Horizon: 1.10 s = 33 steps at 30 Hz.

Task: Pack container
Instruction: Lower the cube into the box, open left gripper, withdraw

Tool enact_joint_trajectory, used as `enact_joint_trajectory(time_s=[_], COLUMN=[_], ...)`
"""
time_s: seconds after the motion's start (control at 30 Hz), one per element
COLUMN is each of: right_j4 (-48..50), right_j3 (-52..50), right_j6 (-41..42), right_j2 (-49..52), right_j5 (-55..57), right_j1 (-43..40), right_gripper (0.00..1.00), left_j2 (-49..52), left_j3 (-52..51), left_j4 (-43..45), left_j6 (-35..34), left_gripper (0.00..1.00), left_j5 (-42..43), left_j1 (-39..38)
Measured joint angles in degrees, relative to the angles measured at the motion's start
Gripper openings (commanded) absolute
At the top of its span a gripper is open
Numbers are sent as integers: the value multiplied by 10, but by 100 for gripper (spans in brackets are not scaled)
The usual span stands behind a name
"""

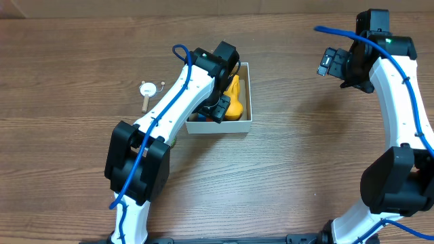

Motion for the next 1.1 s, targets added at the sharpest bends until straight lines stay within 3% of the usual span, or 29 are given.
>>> enact_joint_trajectory(time_s=[0.27, 0.67, 1.1], right_j4=[0, -1, 0], right_j3=[0, 0, 0], right_j6=[0, 0, 0], right_j2=[0, 0, 0], right_j5=[0, 0, 0], right_j1=[0, 0, 0], right_gripper=[100, 100, 100], left_j2=[0, -3, -87], left_j3=[29, 315, 243], left_j4=[-17, -229, -232], left_j6=[0, -12, -45], left_gripper=[64, 61, 63], left_j5=[0, -3, -3], left_j1=[4, 36, 90])
